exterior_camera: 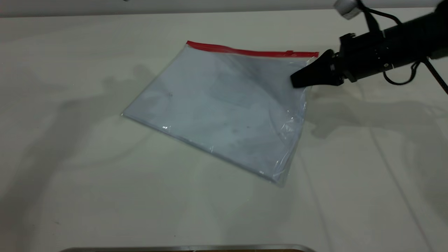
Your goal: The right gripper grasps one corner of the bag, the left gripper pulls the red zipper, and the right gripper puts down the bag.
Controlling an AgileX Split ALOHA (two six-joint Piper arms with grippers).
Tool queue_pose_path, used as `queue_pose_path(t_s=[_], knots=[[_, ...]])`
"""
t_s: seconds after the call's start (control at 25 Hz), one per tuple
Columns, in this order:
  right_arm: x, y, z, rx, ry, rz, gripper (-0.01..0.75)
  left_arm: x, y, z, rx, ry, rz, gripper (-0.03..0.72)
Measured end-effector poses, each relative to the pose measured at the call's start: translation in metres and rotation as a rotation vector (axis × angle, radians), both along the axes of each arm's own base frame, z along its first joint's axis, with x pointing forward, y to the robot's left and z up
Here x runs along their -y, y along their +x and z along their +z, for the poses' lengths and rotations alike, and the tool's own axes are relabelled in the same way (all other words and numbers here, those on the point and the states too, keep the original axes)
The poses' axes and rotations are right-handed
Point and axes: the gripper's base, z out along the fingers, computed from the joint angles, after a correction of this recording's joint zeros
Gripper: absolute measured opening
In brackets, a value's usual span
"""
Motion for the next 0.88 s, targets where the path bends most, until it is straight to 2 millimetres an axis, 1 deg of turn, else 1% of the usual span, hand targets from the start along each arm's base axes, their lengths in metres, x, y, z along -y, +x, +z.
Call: queue_pose_path(t_s=[0.16,0.24,0.36,0.52,0.64,0.88], knots=[[-0.021,-0.002,0.010,0.040,-0.048,0.148,0.033,0.036,-0.003,-0.022,0.037,-0.037,-0.238,0.581],[-0.032,-0.003,0.015,0.054,-0.058,0.194,0.033,0.053,-0.004,-0.029,0.055,-0.071,-0.309,0.581],[-0.046,-0.004,0.021,0.085,-0.077,0.266,0.033,0.072,-0.005,-0.037,0.071,-0.096,-0.385,0.581],[-0.063,-0.002,0.030,0.135,-0.095,0.340,0.033,0.086,-0.009,-0.048,0.044,-0.100,-0.455,0.581],[-0.071,-0.001,0.033,0.155,-0.097,0.368,0.033,0.092,-0.014,-0.051,0.020,-0.106,-0.483,0.581],[-0.078,-0.001,0.037,0.169,-0.095,0.391,0.033,0.100,-0.018,-0.060,-0.006,-0.132,-0.513,0.581]])
